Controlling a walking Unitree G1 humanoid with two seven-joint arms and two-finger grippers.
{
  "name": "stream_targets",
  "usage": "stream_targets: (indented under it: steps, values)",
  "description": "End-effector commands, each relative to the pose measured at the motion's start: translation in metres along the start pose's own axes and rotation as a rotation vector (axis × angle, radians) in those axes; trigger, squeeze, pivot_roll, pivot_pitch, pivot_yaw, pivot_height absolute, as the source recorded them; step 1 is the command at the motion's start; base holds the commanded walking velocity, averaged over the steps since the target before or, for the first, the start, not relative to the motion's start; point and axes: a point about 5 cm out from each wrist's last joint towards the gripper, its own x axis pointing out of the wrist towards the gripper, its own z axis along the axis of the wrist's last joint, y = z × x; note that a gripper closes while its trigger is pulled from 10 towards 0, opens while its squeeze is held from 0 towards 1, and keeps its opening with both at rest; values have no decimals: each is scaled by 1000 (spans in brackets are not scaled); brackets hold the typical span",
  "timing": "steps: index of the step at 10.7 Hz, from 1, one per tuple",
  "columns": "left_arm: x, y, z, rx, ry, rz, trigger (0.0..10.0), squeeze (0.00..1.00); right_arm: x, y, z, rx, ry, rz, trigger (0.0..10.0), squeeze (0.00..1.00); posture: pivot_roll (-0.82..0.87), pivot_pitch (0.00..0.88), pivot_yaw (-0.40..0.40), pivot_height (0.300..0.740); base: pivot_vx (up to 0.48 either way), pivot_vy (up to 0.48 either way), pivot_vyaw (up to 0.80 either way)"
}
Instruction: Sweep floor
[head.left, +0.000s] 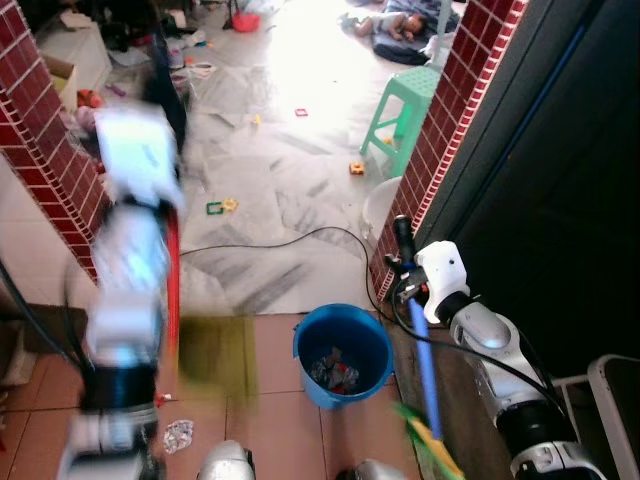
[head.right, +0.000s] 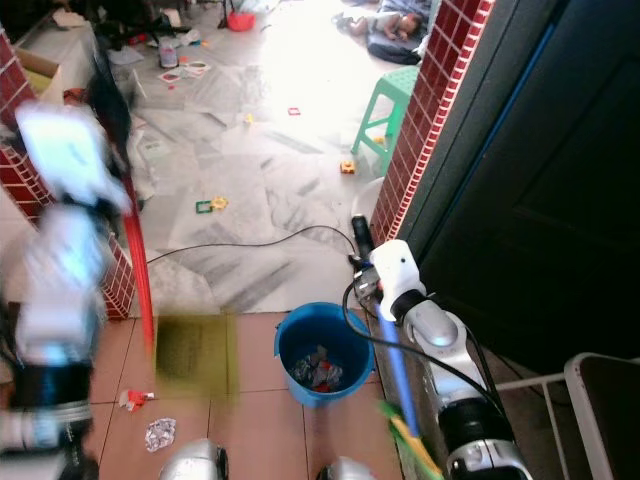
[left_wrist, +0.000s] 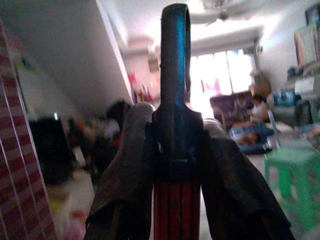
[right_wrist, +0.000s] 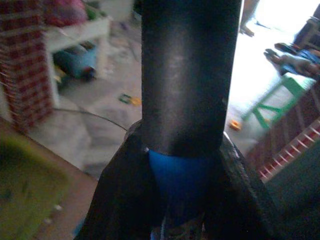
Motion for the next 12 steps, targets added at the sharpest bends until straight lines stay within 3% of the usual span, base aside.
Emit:
stream_targets:
  steps: [1, 3, 6, 8, 9, 12]
  values:
    - [2, -5, 12, 1, -54, -7, 10000, 0, 4, 4, 12, 3, -47, 44, 10000, 0, 38, 0, -73, 740, 0, 0, 0]
    - [-16, -24, -13, -38, 50, -21, 10000, 0, 7, 20, 27, 31, -101, 208, 10000, 0, 31, 0, -69, 740, 0, 0, 0]
    - [-40, -40, -44, -101, 213, -13, 10000, 0, 11, 30, 41, 171, -158, 328, 10000, 0, 22, 0, -42, 740, 0, 0, 0]
    - [-48, -44, -56, -94, 267, -8, 10000, 0, 11, 39, 48, 213, -169, 421, 10000, 0, 23, 0, -38, 740, 0, 0, 0]
    - [-54, -47, -63, -105, 303, 4, 10000, 0, 9, 42, 52, 174, -181, 453, 10000, 0, 15, 0, -42, 740, 0, 0, 0]
    - [-63, -57, -66, -135, 319, -11, 10000, 0, 15, 23, 65, 120, -259, 254, 10000, 0, 13, 0, -47, 740, 0, 0, 0]
